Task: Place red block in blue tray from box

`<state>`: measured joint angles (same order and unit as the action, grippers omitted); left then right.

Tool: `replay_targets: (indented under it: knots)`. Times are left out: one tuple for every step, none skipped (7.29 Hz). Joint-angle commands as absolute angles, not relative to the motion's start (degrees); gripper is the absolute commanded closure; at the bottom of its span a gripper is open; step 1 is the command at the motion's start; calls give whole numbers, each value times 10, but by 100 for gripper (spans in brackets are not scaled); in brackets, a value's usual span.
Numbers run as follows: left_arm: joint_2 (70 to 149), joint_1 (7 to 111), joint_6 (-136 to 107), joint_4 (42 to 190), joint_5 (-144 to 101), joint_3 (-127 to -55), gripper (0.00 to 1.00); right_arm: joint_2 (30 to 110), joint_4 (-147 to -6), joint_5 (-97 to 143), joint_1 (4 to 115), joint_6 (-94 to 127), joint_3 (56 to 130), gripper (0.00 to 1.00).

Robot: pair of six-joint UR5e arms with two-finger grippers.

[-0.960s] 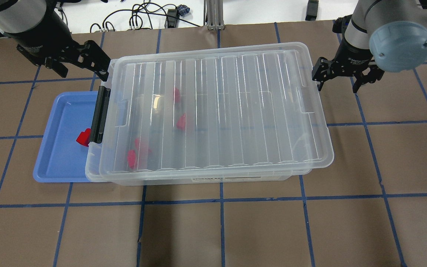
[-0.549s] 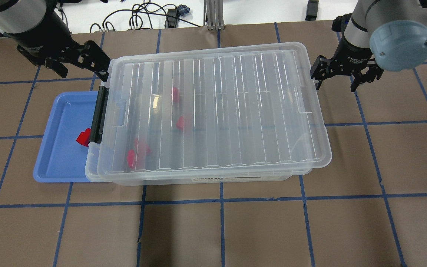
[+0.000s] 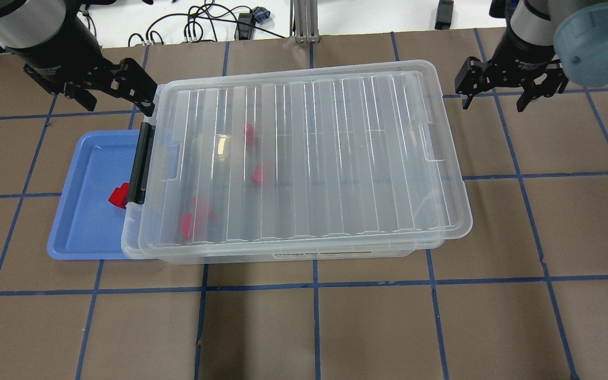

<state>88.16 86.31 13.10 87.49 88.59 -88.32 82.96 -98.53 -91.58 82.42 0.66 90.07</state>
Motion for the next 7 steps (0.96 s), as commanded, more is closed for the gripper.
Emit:
replay_targets:
  knots:
    - [881,863,131,875,886,-882,0,886,-893,-909,828,11,880,0]
    - [881,864,131,876,886,-881,0,890,-880,-909,854,11,881,0]
    - [881,864,131,876,886,-881,0,885,-887,-912,897,13,885,0]
    - [879,864,131,879,886,-882,0,884,-888,-915,908,20,886,0]
    - [879,864,131,880,886,-881,0,888,-883,-911,901,18,884,0]
    - [880,863,131,878,886,-882,0,893,-882,-911,903,18,880,0]
    - [880,864,131,878,887,-882,0,893,-882,-911,904,20,880,0]
